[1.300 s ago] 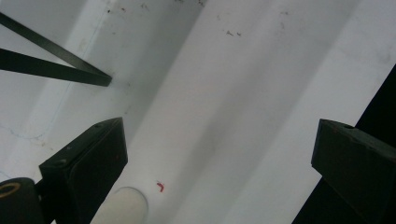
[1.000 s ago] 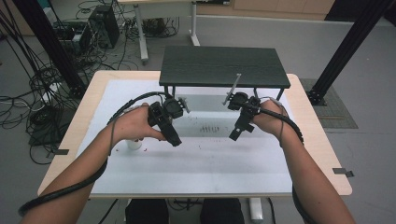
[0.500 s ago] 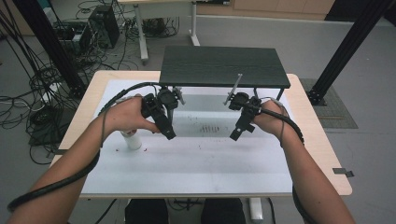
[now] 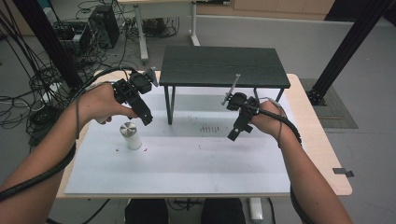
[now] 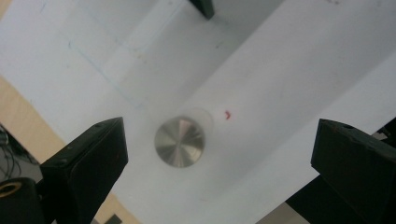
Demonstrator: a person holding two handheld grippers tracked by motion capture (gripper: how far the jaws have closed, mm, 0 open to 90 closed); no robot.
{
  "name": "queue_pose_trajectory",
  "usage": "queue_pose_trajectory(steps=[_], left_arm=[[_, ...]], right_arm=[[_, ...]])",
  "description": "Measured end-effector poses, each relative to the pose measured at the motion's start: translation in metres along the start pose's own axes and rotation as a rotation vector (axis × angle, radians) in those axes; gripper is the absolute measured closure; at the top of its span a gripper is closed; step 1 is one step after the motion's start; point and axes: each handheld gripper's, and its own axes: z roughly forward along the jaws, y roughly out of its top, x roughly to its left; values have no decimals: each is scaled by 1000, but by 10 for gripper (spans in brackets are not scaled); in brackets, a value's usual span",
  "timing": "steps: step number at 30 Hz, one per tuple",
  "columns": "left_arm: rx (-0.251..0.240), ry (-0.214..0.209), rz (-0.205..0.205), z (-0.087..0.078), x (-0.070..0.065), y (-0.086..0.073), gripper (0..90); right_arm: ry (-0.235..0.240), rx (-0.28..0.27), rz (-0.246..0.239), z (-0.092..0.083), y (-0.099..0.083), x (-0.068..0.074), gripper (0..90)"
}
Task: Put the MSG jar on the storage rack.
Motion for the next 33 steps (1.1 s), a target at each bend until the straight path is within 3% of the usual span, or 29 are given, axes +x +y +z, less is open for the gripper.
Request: queue_pose_trajectory(steps=[1, 2, 13, 21, 25, 33], left_arm=[[6, 5, -44, 5, 3, -1, 40], [26, 10, -62, 10, 7, 0, 38], [48, 22, -179, 48, 22, -5, 30], [70, 3, -195, 80, 24, -6, 29], [84, 20, -206, 94, 23, -7, 29], [78, 2, -233, 107, 29, -15, 24]], right_arm=[[6, -3, -2, 1, 0, -1, 41], [4, -1, -3, 1, 0, 0, 41], [0, -1, -1, 3, 0, 1, 41], [8, 5, 6, 6, -2, -1, 41], [10, 3, 7, 7, -4, -2, 41], [12, 4, 8, 9, -5, -3, 41]])
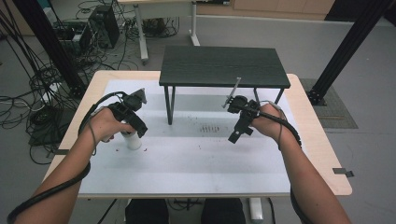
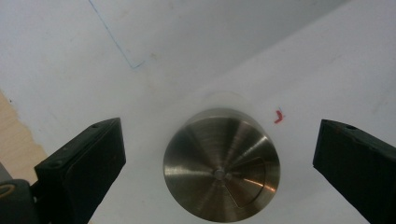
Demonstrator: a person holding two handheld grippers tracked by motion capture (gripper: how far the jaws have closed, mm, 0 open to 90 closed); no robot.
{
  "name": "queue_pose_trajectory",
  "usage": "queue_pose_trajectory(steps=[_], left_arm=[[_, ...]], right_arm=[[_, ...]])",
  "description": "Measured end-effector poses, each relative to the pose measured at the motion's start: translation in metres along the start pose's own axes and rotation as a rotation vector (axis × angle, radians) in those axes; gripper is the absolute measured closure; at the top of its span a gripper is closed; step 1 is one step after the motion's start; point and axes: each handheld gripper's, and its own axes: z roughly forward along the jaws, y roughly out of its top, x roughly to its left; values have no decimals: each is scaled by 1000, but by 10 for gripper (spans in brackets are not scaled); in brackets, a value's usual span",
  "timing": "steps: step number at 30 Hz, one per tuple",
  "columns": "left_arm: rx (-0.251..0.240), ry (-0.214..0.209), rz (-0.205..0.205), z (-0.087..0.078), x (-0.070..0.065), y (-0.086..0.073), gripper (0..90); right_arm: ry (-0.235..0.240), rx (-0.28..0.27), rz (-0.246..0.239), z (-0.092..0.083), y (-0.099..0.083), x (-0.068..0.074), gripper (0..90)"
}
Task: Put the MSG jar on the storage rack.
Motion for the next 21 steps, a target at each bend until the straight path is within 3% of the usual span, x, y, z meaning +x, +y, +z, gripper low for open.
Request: queue_pose_trajectory(steps=[21], left_arm=[[15, 1, -4, 20, 0, -5, 30]], right_arm=[[10, 2, 4, 4, 0, 0, 41]])
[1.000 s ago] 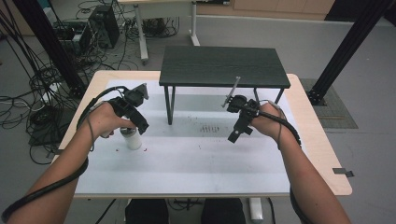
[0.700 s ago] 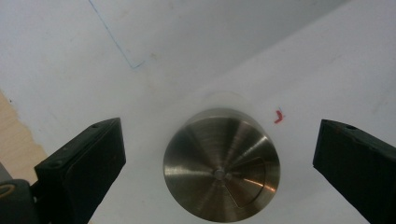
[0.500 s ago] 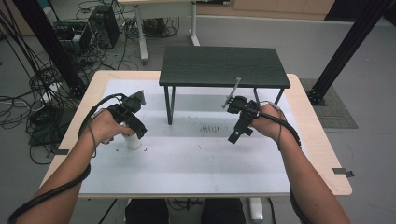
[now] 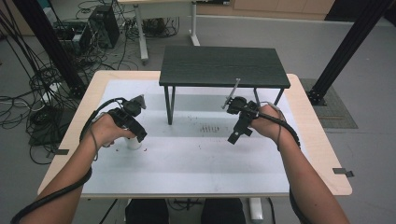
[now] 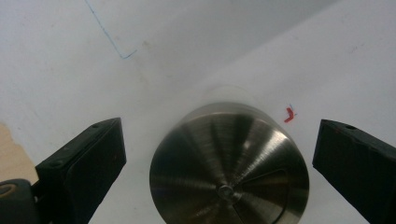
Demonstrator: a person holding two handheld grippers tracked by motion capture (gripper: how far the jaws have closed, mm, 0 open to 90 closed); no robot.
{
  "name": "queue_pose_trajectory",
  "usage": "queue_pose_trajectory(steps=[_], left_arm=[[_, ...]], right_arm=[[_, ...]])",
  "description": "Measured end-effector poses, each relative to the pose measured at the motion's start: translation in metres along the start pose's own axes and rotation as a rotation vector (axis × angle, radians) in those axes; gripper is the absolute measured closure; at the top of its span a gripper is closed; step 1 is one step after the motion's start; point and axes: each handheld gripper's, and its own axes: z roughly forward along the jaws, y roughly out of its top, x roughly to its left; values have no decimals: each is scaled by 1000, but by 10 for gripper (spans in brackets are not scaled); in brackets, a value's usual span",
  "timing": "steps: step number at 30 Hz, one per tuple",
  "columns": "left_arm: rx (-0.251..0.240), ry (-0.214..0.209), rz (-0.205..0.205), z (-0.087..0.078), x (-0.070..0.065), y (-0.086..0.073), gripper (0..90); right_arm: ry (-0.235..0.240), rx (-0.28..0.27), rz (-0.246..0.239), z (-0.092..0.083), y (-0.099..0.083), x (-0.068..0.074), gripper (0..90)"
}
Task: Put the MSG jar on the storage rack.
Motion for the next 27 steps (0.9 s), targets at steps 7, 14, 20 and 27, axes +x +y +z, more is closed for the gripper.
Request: queue_pose_trajectory(steps=[7, 14, 20, 27], left_arm=[[1, -6, 0, 0, 2, -1, 29], [2, -7, -7, 0, 4, -1, 30], [6, -8, -9, 1, 6, -1, 30], [4, -9, -8, -1, 5, -1, 30]], right_arm=[[-4, 3, 0, 0, 0, 0, 41], [-3, 0, 0, -2, 0, 0, 41], [-4, 2, 3, -1, -1, -1, 41], [-13, 5, 2, -2, -1, 0, 41]])
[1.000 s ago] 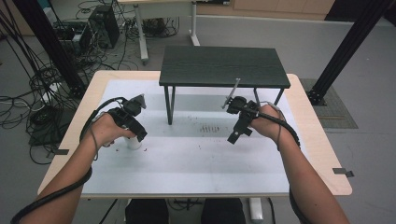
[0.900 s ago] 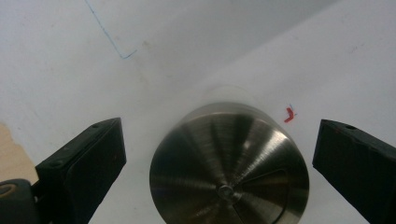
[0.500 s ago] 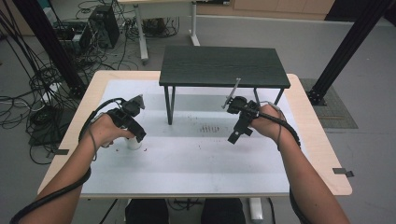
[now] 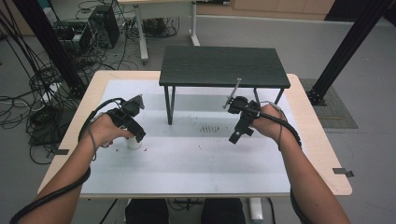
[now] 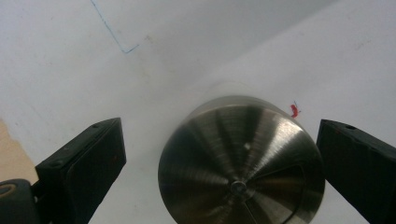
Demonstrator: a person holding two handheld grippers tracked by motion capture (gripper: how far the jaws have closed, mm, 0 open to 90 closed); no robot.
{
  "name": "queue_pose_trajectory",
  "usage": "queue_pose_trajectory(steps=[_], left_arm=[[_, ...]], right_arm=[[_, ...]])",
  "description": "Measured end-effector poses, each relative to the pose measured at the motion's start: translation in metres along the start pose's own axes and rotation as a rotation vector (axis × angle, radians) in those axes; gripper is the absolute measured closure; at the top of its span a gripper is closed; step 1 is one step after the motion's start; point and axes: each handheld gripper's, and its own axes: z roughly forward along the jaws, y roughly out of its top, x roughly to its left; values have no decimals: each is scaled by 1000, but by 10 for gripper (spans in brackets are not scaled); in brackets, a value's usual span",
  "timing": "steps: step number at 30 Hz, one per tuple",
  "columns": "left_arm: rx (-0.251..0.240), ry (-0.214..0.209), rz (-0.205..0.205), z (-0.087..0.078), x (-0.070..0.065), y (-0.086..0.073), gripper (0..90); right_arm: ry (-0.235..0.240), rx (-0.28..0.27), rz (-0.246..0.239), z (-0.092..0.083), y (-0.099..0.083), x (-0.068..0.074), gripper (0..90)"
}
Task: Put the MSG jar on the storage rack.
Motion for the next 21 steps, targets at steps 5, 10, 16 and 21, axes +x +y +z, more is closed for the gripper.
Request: queue_pose_trajectory(steps=[5, 10, 16, 21], left_arm=[[3, -1, 3, 0, -1, 1, 31], [-3, -3, -1, -1, 0, 0, 31], [3, -2, 0, 0, -1, 1, 31], [4, -3, 6, 0, -2, 2, 32]], right_arm=[[7, 3, -1, 0, 0, 0, 41], [5, 6, 0, 1, 0, 0, 41], [-3, 10, 0, 0, 0, 0, 41], [-2, 8, -1, 0, 0, 0, 41]])
